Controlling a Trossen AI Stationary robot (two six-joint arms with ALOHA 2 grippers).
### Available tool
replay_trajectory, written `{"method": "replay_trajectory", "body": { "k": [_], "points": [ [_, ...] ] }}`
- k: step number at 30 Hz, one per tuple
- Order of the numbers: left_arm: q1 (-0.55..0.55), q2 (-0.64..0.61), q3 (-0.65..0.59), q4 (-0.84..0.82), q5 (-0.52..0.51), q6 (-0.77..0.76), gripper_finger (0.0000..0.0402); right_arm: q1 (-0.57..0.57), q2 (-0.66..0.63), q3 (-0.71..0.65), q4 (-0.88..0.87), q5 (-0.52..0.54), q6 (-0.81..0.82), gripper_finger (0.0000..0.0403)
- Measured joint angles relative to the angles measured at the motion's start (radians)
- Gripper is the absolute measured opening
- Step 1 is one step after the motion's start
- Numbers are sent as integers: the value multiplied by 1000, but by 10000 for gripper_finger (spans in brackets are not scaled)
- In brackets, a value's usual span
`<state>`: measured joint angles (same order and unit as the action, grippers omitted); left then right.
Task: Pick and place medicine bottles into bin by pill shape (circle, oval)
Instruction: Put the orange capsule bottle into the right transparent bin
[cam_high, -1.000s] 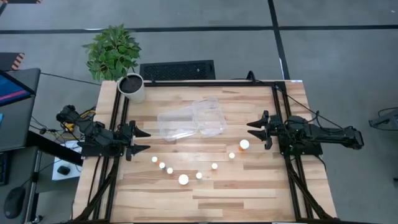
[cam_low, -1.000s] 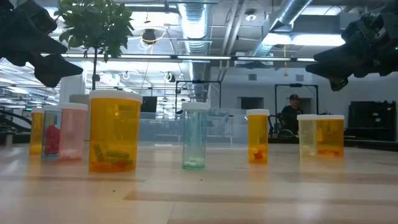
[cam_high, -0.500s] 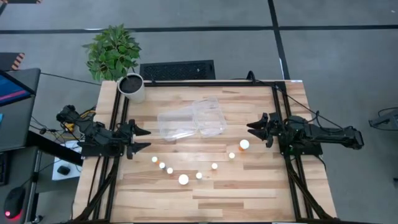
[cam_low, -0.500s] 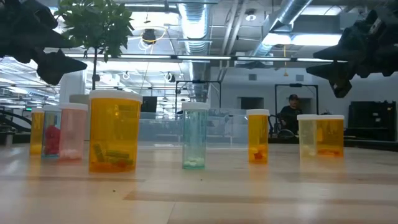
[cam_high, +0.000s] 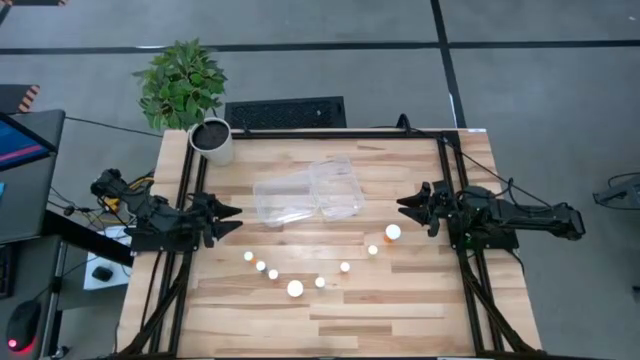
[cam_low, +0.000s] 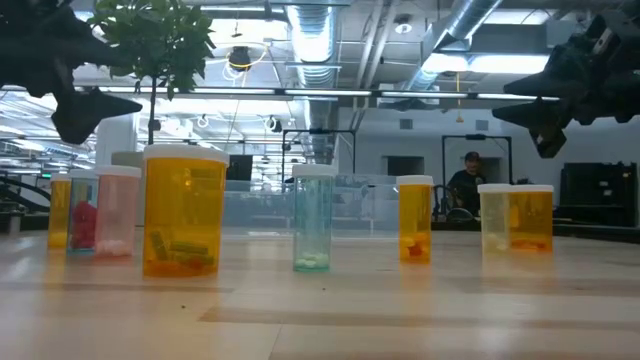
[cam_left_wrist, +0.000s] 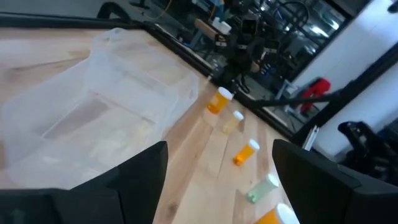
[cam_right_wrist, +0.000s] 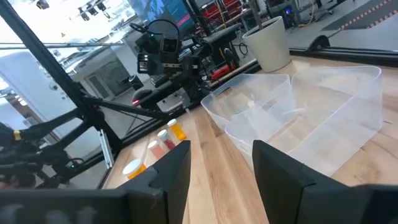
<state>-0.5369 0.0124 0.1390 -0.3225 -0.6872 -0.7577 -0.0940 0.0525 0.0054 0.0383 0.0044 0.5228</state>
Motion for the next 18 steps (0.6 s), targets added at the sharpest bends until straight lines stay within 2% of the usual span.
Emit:
{"method": "replay_trajectory", "body": {
  "k": [6, 18],
  "points": [
    [0, 0, 1, -21, -80, -4, 283, -7, 0, 0, 0, 18, -5, 184],
    [0, 0, 2, -55, -140, -50, 283, -13, 0, 0, 2, 21, -7, 183]
  ]
}}
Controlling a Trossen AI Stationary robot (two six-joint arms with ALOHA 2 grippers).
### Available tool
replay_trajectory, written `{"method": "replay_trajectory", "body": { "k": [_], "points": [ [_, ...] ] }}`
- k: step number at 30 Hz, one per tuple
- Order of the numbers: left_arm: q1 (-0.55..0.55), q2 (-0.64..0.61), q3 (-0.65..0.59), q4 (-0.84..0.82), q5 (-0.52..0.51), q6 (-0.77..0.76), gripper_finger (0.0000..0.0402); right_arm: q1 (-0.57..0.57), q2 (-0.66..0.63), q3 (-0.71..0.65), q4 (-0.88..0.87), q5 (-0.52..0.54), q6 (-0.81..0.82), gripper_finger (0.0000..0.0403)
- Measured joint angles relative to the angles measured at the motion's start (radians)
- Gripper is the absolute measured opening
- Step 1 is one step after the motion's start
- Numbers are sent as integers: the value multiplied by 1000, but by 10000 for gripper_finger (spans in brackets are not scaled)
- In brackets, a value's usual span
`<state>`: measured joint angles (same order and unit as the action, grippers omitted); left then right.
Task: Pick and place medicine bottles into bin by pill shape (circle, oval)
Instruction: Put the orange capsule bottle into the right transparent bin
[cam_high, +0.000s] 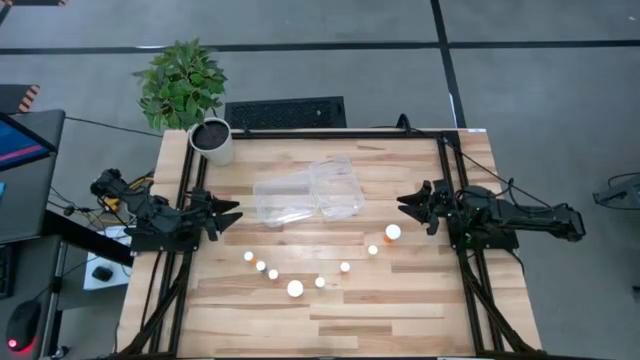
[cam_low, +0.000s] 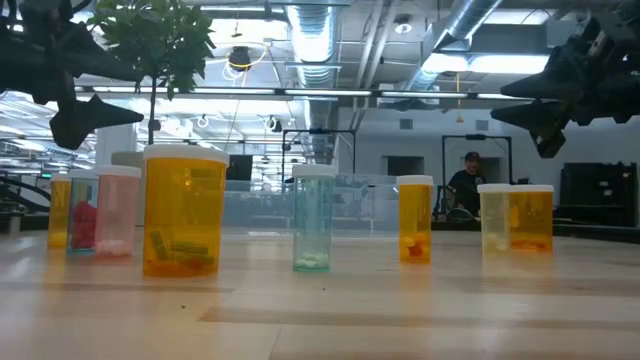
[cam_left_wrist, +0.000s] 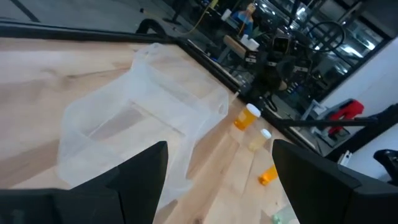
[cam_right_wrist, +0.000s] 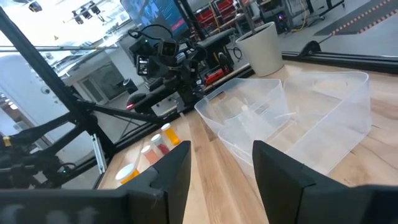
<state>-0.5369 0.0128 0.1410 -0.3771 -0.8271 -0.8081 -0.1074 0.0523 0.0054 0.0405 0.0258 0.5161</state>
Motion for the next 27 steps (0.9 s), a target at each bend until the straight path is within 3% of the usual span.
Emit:
{"method": "replay_trajectory", "body": {
  "k": [10, 21, 27],
  "points": [
    [0, 0, 1, 49, -128, 110, 283, 0, -1, 38, 76, 4, -86, 181],
    [0, 0, 1, 345, 64, 318, 283, 0, 66, 172, 65, 58, -244, 182],
    [0, 0, 58, 311, 68, 362, 283, 1, 212, 292, 62, 109, -345, 202]
  ]
}}
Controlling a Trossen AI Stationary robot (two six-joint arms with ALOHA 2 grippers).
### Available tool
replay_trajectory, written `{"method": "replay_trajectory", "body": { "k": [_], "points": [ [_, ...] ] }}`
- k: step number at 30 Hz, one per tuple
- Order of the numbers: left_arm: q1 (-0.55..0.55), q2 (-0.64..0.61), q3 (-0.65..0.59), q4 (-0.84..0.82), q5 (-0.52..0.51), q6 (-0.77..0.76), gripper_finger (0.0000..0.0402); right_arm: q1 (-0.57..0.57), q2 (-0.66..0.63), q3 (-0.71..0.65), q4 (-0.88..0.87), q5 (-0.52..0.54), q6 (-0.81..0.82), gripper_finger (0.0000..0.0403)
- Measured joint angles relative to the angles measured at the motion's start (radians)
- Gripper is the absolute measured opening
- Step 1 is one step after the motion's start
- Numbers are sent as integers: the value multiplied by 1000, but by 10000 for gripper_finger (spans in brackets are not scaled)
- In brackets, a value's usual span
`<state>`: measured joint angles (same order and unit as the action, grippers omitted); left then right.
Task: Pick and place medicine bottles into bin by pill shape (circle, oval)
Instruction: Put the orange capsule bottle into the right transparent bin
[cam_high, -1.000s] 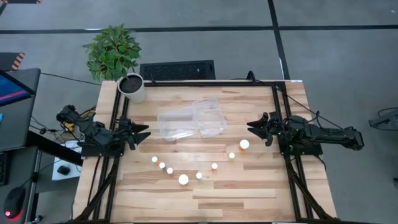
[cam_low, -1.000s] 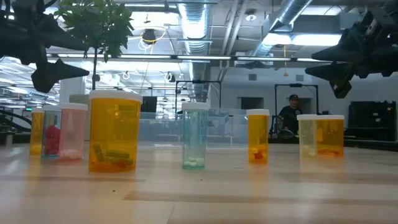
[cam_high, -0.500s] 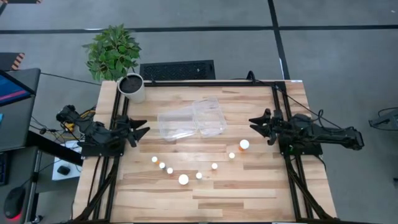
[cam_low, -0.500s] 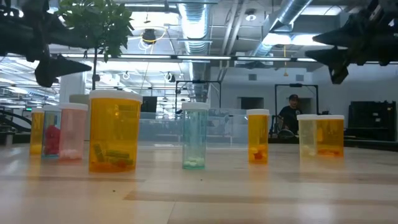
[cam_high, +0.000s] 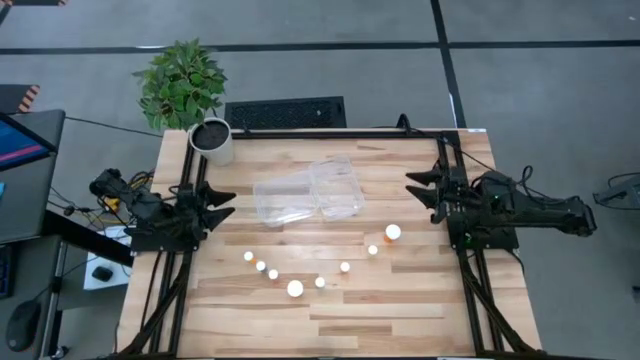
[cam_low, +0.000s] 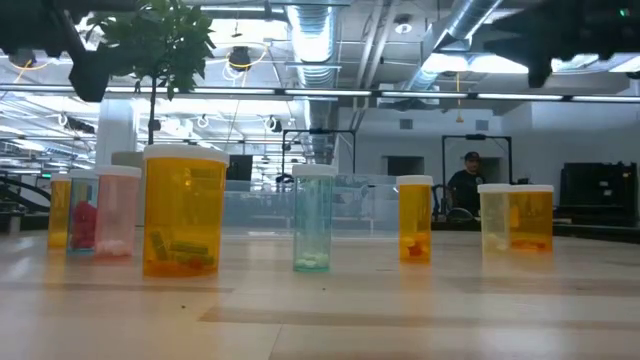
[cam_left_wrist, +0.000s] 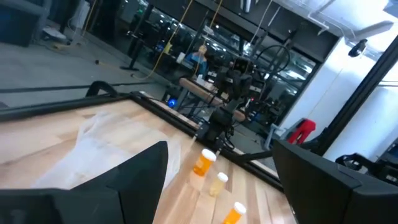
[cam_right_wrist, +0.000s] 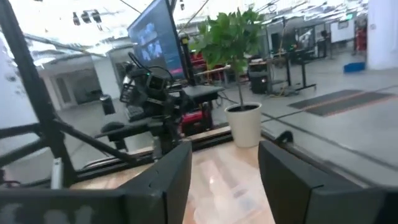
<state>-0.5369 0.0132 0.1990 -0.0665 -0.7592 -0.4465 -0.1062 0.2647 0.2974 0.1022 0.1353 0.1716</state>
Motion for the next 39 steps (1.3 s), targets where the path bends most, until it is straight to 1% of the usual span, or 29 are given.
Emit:
{"method": "replay_trajectory", "body": {
  "k": [3, 6, 8, 13, 16, 18, 21, 24, 27, 31, 34, 39],
  "points": [
    [0, 4, 51, -49, 19, 17, 283, 0, 92, 76, -59, 3, -35, 221],
    [0, 27, 107, -120, 27, 19, 283, 0, 176, 168, -193, 3, -50, 240],
    [0, 56, 149, -167, 52, 19, 283, 1, 228, 235, -314, 2, -50, 248],
    [0, 176, 250, -231, 133, 18, 283, 5, 337, 399, -596, -2, 4, 246],
    [0, 272, 313, -287, 135, 20, 283, 21, 402, 479, -778, -2, 52, 242],
    [0, 337, 350, -322, 118, 20, 283, 30, 444, 522, -902, -2, 90, 240],
    [0, 421, 380, -348, 100, 21, 283, 46, 491, 550, -1044, -2, 170, 239],
    [0, 486, 390, -349, 104, 21, 283, 70, 531, 548, -1100, -2, 217, 239],
    [0, 527, 393, -345, 113, 21, 283, 96, 580, 548, -1100, -2, 220, 238],
    [0, 548, 393, -342, 124, 20, 283, 120, 654, 548, -1070, -2, 221, 243],
    [0, 547, 393, -341, 125, 20, 283, 143, 718, 548, -1040, -2, 217, 259],
    [0, 536, 393, -340, 126, 51, 283, 170, 820, 548, -1026, -14, 216, 297]
  ]
}}
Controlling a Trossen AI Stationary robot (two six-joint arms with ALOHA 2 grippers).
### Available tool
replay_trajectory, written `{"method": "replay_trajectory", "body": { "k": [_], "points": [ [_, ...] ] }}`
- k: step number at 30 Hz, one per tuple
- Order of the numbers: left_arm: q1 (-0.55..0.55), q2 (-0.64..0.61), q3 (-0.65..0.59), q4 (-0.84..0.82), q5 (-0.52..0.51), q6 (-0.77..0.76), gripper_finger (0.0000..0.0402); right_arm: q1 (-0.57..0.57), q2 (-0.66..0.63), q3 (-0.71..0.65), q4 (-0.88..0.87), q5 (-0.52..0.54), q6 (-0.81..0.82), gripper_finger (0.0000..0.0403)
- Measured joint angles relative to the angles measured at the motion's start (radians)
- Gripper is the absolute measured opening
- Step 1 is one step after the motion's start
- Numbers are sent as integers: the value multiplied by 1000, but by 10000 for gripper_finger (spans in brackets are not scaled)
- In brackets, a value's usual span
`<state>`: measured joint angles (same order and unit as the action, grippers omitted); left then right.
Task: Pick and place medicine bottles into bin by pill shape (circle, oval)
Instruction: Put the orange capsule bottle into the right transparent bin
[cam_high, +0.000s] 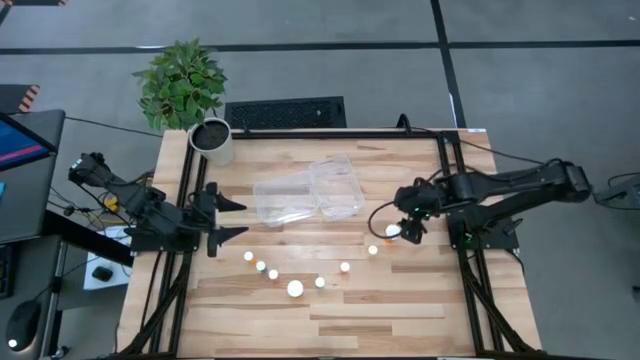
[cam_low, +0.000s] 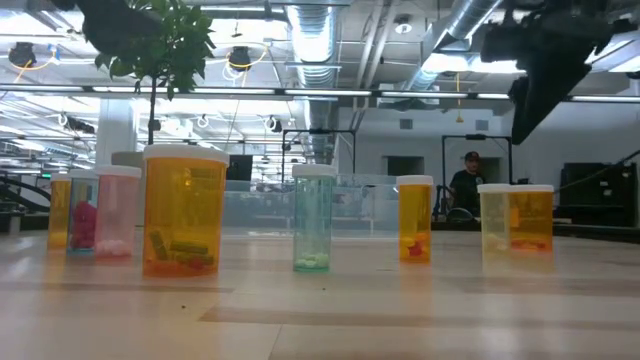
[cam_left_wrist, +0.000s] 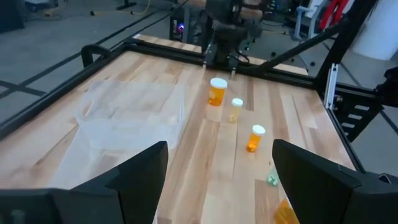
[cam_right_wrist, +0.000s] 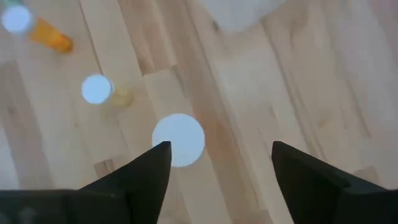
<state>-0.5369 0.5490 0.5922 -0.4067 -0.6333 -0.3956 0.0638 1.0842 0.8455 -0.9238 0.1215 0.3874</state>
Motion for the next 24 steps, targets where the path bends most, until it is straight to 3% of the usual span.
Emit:
{"method": "replay_trajectory", "body": {
  "k": [4, 9, 24],
  "points": [
    [0, -6, 0, -2, 1, 22, 283, 19, 56, 0, 34, -66, 4, 324],
    [0, -8, 0, -5, 0, 26, 283, 44, 106, 0, 60, -67, 2, 341],
    [0, -8, 0, -7, 1, 35, 283, 47, 245, 0, 102, -44, -45, 341]
  ]
}}
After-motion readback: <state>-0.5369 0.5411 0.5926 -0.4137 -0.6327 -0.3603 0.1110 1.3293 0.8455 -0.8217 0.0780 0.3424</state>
